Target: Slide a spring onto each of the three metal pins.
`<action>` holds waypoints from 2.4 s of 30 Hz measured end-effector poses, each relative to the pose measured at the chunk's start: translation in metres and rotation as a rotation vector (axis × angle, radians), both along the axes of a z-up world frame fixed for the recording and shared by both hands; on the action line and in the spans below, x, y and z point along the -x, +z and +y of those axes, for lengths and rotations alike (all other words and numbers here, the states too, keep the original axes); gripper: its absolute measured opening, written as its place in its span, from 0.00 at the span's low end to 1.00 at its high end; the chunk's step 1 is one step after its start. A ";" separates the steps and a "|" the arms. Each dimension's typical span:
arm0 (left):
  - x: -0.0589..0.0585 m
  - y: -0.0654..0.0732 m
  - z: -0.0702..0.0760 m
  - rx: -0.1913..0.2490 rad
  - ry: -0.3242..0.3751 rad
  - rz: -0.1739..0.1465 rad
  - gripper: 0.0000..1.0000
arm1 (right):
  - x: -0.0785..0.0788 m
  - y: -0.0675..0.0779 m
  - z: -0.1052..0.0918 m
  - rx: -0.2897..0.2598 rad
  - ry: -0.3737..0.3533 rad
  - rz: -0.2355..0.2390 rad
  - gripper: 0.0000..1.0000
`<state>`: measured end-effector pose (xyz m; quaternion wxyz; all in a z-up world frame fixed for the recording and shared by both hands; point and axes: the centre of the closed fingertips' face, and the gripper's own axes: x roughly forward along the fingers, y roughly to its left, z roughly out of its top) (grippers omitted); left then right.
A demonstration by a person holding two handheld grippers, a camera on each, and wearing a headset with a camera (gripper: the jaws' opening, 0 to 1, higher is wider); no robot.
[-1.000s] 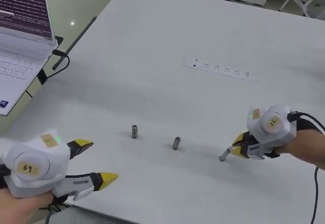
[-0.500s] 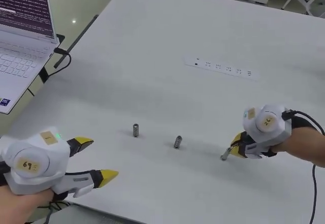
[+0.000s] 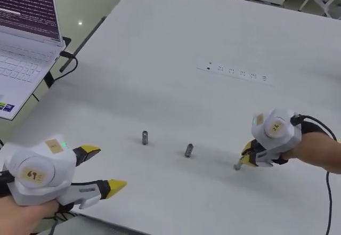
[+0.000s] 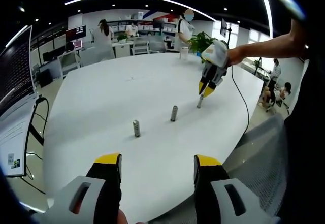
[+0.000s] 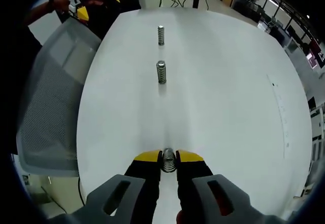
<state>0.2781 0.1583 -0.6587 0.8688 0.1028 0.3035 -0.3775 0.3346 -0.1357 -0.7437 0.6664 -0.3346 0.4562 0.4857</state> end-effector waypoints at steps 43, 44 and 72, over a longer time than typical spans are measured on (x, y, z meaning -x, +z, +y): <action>-0.007 0.004 0.000 0.011 -0.001 -0.018 0.53 | 0.005 -0.004 -0.026 -0.008 -0.161 -0.069 0.30; -0.008 0.004 0.001 0.015 0.000 -0.019 0.53 | 0.005 -0.003 -0.027 -0.015 -0.181 -0.077 0.30; -0.015 0.007 0.002 0.042 -0.048 -0.030 0.53 | 0.041 0.019 -0.025 -0.206 -0.534 -0.185 0.38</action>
